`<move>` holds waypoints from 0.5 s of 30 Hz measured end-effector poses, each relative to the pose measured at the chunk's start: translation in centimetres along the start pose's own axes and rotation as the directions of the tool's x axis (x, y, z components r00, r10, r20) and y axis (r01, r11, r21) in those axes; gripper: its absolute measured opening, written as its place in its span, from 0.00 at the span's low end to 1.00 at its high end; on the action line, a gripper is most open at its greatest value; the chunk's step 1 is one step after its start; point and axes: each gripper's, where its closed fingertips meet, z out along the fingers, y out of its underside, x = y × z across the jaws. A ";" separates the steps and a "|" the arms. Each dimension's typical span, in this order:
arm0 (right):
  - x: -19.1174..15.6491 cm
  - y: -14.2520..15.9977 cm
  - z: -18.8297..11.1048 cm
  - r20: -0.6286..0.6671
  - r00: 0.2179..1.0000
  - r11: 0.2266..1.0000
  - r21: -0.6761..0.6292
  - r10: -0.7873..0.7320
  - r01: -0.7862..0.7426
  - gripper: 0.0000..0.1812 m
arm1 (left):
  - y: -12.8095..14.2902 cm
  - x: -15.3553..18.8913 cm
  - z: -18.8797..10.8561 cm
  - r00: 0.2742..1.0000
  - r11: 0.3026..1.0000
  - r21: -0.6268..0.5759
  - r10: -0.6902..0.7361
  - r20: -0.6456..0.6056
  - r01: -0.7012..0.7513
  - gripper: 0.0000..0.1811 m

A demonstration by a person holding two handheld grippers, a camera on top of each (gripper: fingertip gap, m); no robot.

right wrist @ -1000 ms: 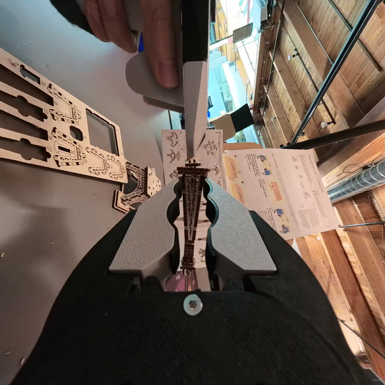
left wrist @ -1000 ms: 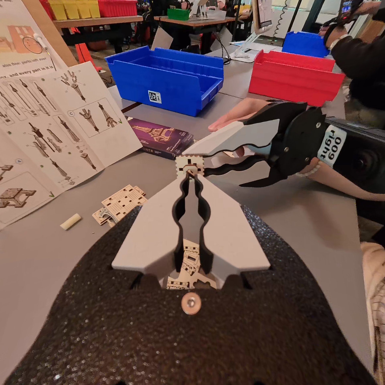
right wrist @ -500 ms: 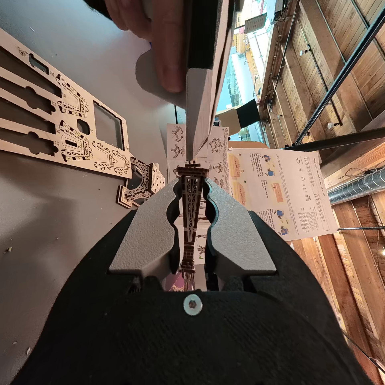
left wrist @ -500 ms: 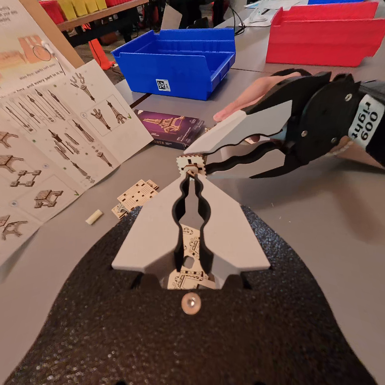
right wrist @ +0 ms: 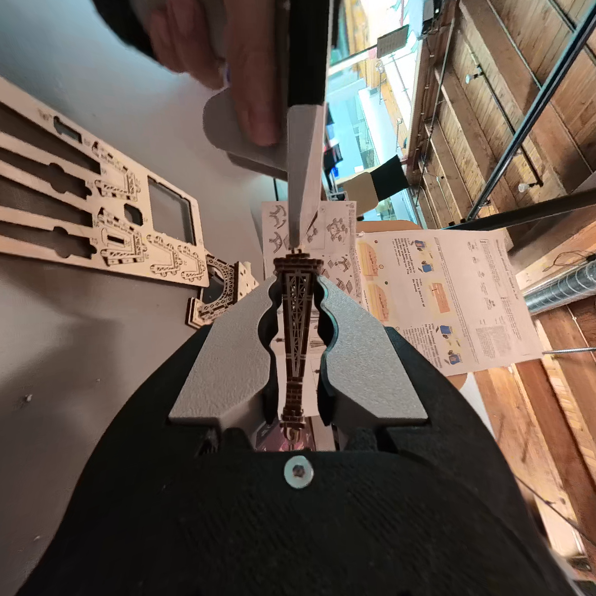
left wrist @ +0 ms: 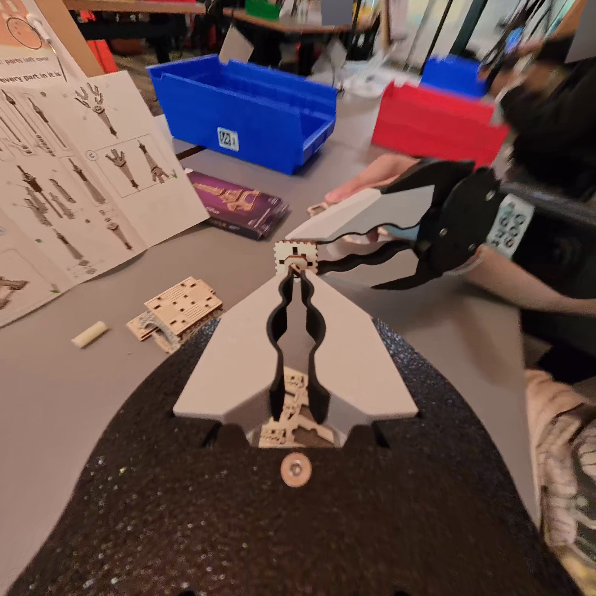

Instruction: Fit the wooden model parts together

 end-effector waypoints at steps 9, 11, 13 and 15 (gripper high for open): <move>2.4 -0.3 -0.9 -0.054 0.974 0.972 0.102 0.219 -0.213 0.09 | -2.8 0.8 -0.2 0.936 0.931 0.138 0.317 0.151 -0.337 0.03; 2.4 -0.4 -0.9 -0.063 0.976 0.974 0.103 0.210 -0.203 0.09 | -2.9 0.9 -0.3 0.912 0.910 0.126 0.371 0.173 -0.394 0.03; 2.4 -0.5 -0.9 -0.060 0.974 0.971 0.109 0.218 -0.211 0.09 | -2.9 1.0 -0.3 0.891 0.892 0.114 0.414 0.189 -0.438 0.03; 2.3 -0.5 -0.9 -0.056 0.974 0.971 0.110 0.218 -0.211 0.09 | -2.8 1.0 -0.3 0.880 0.883 0.102 0.433 0.195 -0.458 0.03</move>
